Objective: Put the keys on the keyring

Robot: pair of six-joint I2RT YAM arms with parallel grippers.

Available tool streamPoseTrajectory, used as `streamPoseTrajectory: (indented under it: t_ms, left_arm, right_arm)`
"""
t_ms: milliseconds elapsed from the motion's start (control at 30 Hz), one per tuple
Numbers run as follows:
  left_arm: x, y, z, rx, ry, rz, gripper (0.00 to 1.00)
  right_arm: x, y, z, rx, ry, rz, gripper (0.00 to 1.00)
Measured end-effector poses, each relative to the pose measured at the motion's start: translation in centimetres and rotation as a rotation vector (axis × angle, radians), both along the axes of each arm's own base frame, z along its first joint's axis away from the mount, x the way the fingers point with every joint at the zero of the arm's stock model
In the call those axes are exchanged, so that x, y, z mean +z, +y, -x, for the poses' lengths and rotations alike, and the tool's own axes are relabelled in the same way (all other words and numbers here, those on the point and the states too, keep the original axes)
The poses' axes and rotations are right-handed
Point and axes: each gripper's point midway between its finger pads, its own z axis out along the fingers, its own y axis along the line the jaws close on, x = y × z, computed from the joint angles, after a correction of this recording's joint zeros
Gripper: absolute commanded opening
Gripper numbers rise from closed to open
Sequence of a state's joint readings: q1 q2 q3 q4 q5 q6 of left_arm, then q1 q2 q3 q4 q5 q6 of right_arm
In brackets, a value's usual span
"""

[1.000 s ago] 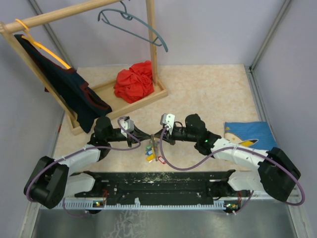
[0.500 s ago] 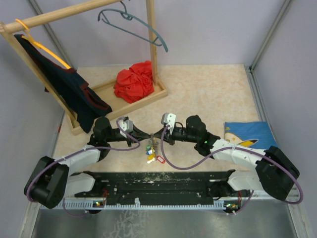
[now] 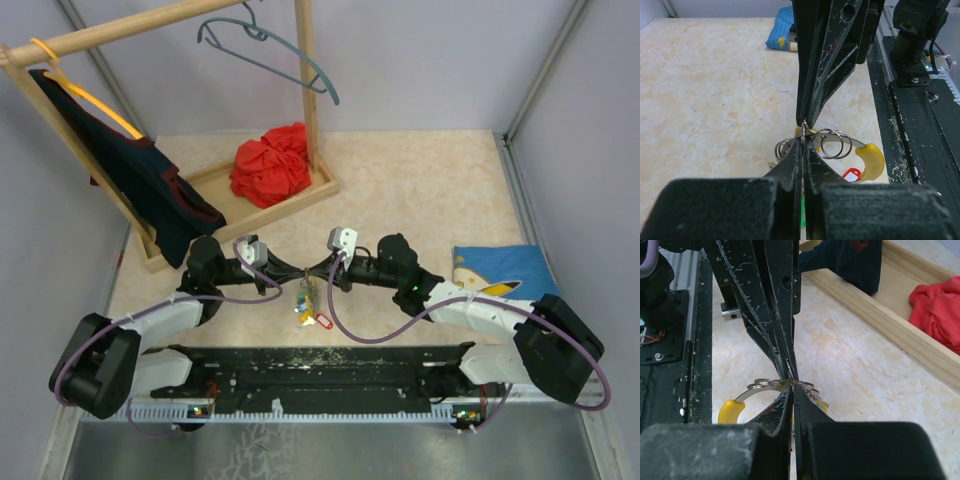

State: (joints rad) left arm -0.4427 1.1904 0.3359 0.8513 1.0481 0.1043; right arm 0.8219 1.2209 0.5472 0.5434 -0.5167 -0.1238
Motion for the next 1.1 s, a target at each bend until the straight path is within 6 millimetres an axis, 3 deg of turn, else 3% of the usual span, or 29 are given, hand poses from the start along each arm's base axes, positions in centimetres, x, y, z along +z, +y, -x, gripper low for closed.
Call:
streamPoseTrajectory:
  t_ms: [1100]
  left_arm:
    - [-0.88, 0.08, -0.14, 0.015, 0.053, -0.019, 0.01]
  right_arm:
    - [0.06, 0.61, 0.02, 0.038, -0.026, 0.001, 0.0]
